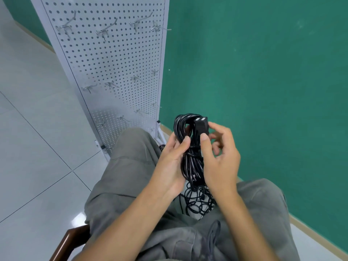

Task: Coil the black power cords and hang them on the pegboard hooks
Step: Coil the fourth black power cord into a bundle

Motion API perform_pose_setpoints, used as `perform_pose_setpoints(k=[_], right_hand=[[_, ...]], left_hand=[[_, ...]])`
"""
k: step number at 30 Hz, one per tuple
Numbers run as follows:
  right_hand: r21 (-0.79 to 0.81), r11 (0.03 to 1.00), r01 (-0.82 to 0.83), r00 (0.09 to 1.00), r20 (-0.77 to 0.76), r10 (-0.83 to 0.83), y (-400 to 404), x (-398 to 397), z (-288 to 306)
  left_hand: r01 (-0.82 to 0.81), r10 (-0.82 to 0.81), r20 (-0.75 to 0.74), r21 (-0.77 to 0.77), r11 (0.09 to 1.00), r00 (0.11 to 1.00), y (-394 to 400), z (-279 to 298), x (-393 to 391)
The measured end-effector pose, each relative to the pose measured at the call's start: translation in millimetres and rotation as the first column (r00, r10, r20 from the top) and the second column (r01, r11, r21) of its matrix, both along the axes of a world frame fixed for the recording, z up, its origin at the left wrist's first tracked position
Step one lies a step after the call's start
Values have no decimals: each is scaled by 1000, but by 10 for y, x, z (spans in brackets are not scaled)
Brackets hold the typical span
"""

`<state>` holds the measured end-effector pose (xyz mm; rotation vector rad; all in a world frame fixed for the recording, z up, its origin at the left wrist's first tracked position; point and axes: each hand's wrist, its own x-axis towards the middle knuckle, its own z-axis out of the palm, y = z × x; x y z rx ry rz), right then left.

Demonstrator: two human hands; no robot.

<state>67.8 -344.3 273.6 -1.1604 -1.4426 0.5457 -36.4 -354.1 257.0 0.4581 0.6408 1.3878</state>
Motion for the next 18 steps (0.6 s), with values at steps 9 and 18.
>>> perform_pose_setpoints(k=[9, 18], right_hand=[[-17, 1000, 26, 935, 355, -18, 41, 21, -174], [127, 986, 108, 811, 562, -161, 38, 18, -175]], left_hand=[[1, 1, 22, -72, 997, 1000, -14, -60, 5], [-24, 30, 84, -78, 997, 996, -19, -40, -6]])
